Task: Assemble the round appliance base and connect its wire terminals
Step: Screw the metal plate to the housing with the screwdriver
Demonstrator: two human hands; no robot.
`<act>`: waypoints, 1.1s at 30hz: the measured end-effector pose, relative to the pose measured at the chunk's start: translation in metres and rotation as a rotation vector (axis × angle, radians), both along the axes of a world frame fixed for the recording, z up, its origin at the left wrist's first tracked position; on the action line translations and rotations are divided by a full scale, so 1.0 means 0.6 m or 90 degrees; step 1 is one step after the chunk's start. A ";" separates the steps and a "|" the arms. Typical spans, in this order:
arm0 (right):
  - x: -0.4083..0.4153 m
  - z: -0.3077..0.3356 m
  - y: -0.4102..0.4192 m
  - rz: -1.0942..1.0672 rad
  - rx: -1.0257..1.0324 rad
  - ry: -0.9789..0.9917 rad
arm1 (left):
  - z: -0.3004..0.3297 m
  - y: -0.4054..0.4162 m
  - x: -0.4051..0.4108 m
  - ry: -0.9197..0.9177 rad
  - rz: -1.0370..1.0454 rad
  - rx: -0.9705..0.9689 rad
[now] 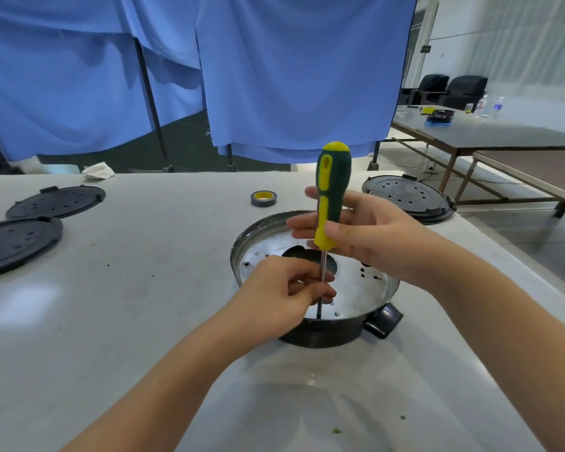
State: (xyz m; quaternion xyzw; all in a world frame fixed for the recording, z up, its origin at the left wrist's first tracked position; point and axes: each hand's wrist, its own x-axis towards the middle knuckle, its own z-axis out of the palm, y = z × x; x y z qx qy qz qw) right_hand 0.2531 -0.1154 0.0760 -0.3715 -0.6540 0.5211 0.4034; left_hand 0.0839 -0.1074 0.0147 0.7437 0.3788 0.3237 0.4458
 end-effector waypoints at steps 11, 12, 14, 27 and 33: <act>-0.020 -0.005 -0.003 -0.190 0.225 -0.217 | 0.002 0.000 0.002 -0.046 0.086 0.023; -0.022 -0.006 -0.001 -0.216 0.234 -0.233 | 0.001 0.000 0.003 -0.053 0.087 0.009; -0.020 -0.008 0.002 -0.217 0.201 -0.239 | 0.001 0.001 0.004 -0.054 0.063 -0.020; -0.003 -0.004 0.005 -0.179 0.153 -0.146 | 0.008 0.000 0.000 0.040 -0.055 -0.002; -0.020 -0.016 0.002 -0.266 0.156 -0.156 | -0.004 -0.001 0.007 -0.051 0.123 0.025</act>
